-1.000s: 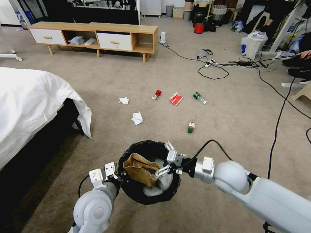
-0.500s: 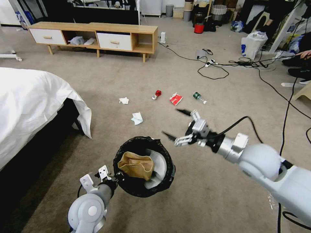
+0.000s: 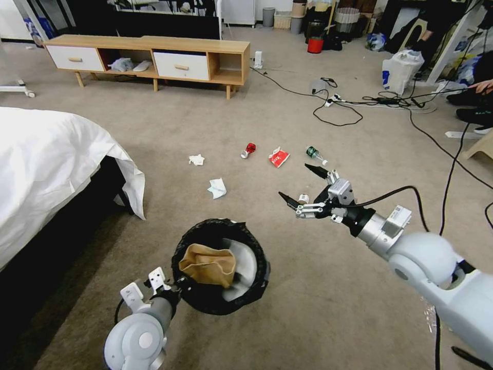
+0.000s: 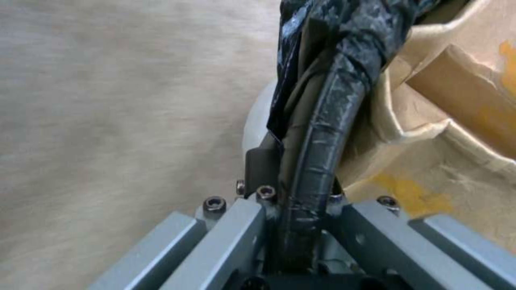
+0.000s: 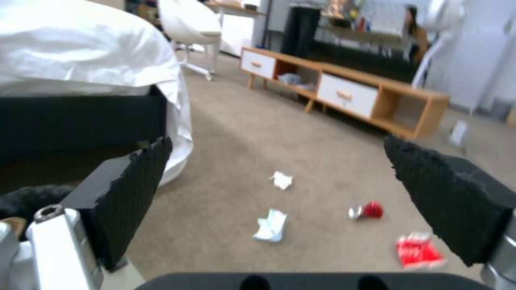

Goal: Pick up the trash bin and place the garbage on the floor into it.

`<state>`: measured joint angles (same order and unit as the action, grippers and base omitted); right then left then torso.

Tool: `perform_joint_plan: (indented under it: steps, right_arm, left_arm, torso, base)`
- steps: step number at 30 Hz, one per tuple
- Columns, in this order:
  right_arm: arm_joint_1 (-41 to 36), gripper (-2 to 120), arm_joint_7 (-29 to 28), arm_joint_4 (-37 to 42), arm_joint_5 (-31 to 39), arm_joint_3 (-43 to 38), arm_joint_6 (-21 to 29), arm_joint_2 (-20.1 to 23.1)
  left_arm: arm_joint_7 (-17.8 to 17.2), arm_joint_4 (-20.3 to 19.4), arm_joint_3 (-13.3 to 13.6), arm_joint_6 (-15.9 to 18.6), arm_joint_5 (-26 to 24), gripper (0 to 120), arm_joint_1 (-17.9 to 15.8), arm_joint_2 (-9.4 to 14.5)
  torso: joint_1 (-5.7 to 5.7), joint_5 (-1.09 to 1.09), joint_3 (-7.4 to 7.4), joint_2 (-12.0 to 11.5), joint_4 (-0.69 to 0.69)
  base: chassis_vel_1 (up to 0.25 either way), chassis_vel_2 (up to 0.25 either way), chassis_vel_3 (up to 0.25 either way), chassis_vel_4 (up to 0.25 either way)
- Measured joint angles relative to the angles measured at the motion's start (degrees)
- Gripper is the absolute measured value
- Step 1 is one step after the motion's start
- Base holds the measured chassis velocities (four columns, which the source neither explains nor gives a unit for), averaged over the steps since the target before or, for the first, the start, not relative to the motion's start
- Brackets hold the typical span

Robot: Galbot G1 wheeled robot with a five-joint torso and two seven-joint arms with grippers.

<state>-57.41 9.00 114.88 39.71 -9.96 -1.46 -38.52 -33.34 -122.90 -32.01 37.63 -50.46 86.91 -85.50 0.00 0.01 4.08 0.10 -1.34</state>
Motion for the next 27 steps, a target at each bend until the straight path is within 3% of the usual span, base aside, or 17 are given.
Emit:
perform_joint_plan:
  steps: [5, 11, 14, 15, 20, 25, 27]
  right_arm:
    - [-0.07, 100, -0.97, -2.42, -0.58, 1.27, 0.03, -3.60]
    - [-1.71, 100, -3.67, -3.21, -3.56, -0.55, -0.53, -7.54]
    - [-5.13, 100, -7.35, -2.07, -4.86, -5.11, -0.62, -9.79]
    - [-5.13, 100, -7.35, -2.07, -4.86, -5.11, -0.62, -9.79]
    - [-11.43, 100, -10.17, -0.32, -7.06, -11.24, -1.52, -10.77]
    - [-17.57, 100, -10.54, 1.29, -9.72, -17.27, -1.82, -11.53]
    - [-21.79, 100, -10.50, 2.41, -11.33, -21.65, -1.95, -12.54]
  left_arm:
    - [-0.52, -2.49, -2.75, 0.01, 1.49, 0, 2.38, -0.08]
    - [0.50, -6.12, -5.77, 0.17, 3.43, 0, 4.88, 2.45]
    - [1.87, -7.43, -8.08, 0.52, 4.02, 0, 6.34, 6.01]
    - [1.87, -7.43, -8.08, 0.52, 4.02, 0, 6.34, 6.01]
    - [2.66, -7.86, -9.42, 0.54, 2.47, 0, 5.89, 10.79]
    - [2.40, -8.42, -10.07, 0.33, 1.14, 0, 4.86, 12.41]
    - [2.49, -9.29, -10.53, 0.15, 0.35, 0, 5.21, 14.15]
  torso:
    - [0.00, -0.01, 0.00, 0.00, 0.01]
    - [0.00, -0.02, 0.00, 0.00, 0.00]
    - [0.00, -0.01, 0.00, 0.00, 0.00]
    - [0.00, -0.01, 0.00, 0.00, 0.00]
    - [0.00, 0.00, 0.00, 0.00, -0.01]
    - [0.00, -0.02, 0.00, 0.00, -0.02]
    - [0.00, -0.01, 0.00, 0.00, -0.02]
  base:
    - [0.000, 0.000, 0.000, 0.000]
    - [0.000, 0.000, 0.000, 0.000]
    - [0.000, 0.000, 0.000, 0.000]
    - [0.000, 0.000, 0.000, 0.000]
    - [0.000, 0.000, 0.000, 0.000]
    - [0.000, 0.000, 0.000, 0.000]
    - [0.000, 0.000, 0.000, 0.000]
